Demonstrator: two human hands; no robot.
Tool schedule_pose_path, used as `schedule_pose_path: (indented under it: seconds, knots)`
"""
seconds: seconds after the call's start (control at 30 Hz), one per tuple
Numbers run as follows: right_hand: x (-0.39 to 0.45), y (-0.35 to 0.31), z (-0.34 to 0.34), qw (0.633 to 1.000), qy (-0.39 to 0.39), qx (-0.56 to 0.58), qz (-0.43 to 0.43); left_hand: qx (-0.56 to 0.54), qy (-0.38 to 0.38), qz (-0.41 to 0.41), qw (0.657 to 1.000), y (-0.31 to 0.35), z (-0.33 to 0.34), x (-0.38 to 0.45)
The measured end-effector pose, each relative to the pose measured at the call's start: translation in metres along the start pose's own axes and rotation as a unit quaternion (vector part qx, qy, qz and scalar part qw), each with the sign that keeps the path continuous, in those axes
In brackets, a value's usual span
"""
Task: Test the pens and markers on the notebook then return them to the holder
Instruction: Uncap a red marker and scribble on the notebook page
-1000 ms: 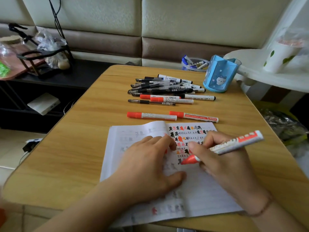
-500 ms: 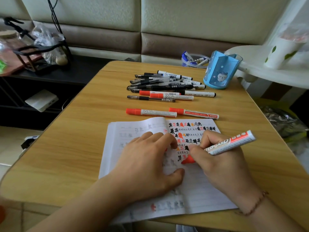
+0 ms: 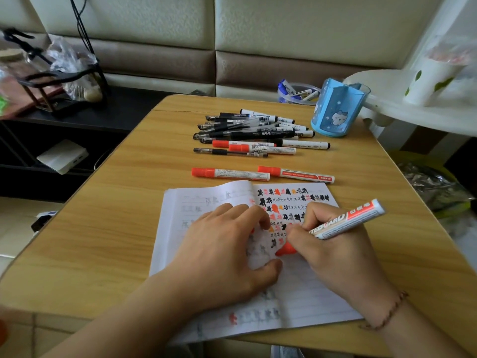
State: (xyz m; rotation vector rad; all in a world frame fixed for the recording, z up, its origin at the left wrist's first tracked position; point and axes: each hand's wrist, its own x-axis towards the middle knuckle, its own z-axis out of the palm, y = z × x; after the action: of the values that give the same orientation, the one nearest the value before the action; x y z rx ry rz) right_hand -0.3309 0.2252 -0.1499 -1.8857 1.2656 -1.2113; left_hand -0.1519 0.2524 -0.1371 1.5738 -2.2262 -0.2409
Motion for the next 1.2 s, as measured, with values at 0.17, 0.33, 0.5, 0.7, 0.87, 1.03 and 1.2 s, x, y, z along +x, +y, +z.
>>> schedule_pose_path:
  seconds: [0.17,0.33,0.5,0.7,0.87,1.03,1.2]
  knots:
    - [0.001,-0.002,0.0,1.0,0.014,0.0,0.002,-0.008,0.008,0.013,1.0,0.0,0.0,0.0]
    - [0.004,-0.005,-0.003,0.996,-0.004,0.066,0.065,-0.093,0.035,0.012,0.995,-0.007,0.002,-0.004]
    - [0.003,-0.018,-0.012,0.951,-0.049,0.288,0.103,-0.163,0.093,0.005,0.982,-0.016,0.004,-0.002]
    - [0.001,-0.022,-0.011,0.945,-0.049,0.304,0.111,-0.188,0.094,0.034,0.977,-0.015,0.0,-0.001]
    - [-0.001,-0.024,-0.006,0.943,-0.074,0.3,0.127,-0.213,0.048,0.11,0.97,-0.013,0.0,-0.003]
    - [-0.005,-0.029,0.007,0.936,-0.044,0.321,0.139,-0.27,0.029,0.129,0.954,-0.009,-0.002,-0.009]
    - [-0.009,-0.034,0.014,0.94,-0.018,0.318,0.125,-0.277,0.024,0.153,0.948,-0.01,-0.004,-0.01]
